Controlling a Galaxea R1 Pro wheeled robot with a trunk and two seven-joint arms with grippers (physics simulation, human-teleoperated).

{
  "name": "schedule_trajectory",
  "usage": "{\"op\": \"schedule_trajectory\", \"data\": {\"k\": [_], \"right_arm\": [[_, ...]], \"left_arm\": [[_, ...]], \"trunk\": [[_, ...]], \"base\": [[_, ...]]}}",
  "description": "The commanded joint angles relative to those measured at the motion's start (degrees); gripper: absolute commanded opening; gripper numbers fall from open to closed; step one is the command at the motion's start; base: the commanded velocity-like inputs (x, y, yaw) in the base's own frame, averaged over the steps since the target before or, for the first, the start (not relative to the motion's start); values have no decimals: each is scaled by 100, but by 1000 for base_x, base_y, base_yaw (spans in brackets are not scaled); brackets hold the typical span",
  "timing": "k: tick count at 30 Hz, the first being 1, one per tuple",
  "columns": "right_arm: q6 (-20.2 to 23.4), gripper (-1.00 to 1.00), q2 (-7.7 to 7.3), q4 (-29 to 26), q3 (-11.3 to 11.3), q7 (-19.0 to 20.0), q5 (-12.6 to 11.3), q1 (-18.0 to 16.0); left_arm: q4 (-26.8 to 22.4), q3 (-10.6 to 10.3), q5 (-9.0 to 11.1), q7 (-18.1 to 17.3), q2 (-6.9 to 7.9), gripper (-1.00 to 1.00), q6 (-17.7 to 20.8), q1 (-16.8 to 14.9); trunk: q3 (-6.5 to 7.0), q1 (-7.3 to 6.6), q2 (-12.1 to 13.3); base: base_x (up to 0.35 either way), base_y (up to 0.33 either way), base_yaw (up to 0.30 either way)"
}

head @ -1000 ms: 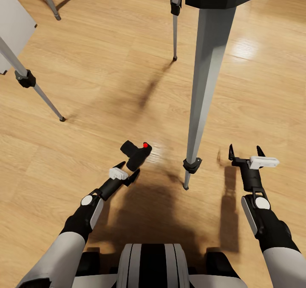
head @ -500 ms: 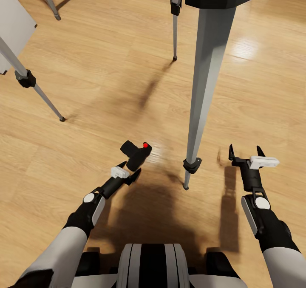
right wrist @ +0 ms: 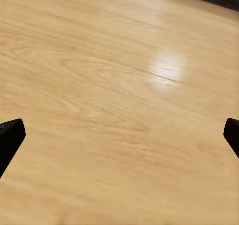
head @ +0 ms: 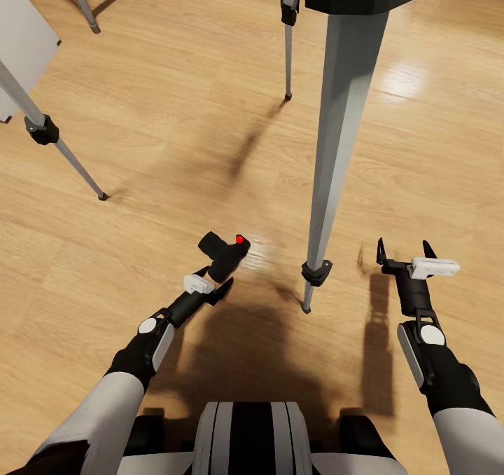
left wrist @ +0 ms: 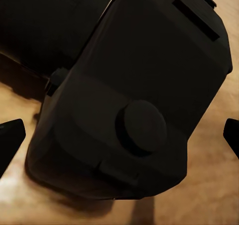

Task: Attach the digital camera to the camera tripod in the bedroom.

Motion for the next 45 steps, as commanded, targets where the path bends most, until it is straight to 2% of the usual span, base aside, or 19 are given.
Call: {"op": "schedule_trajectory", "data": {"k": [1, 18, 19, 32, 42, 43, 45], "right_arm": [[-16, 100, -1, 3, 2, -1, -8, -2], [-16, 100, -1, 3, 2, -1, -8, -2], [-16, 100, -1, 3, 2, -1, -8, -2], [-16, 100, -1, 3, 2, -1, -8, -2], [-16, 100, -1, 3, 2, -1, -8, -2], [-25, 100, -1, 10, -16, -1, -8, -2], [-25, 100, -1, 11, -16, -1, -8, -2]], "left_arm": [[7, 37, -6, -47, -7, 100, -7, -4], [18, 37, -45, -39, -8, 100, -7, -27], [18, 37, -46, -38, -8, -100, -7, -30], [64, 37, -49, -22, -6, -100, -7, -66], [191, 31, -56, 367, 1, -100, -7, -116], [-774, 12, -24, -570, 253, -100, -52, -126], [-861, 39, -5, -826, 297, -100, -52, -124]], "trunk": [[-2, -1, -1], [-2, -1, -1], [-2, -1, -1], [-2, -1, -1], [-2, -1, -1], [-2, -1, -1], [-2, -1, -1]], "base": [[0, 0, 0], [0, 0, 0], [0, 0, 0], [0, 0, 0], [0, 0, 0], [0, 0, 0], [0, 0, 0]]}}
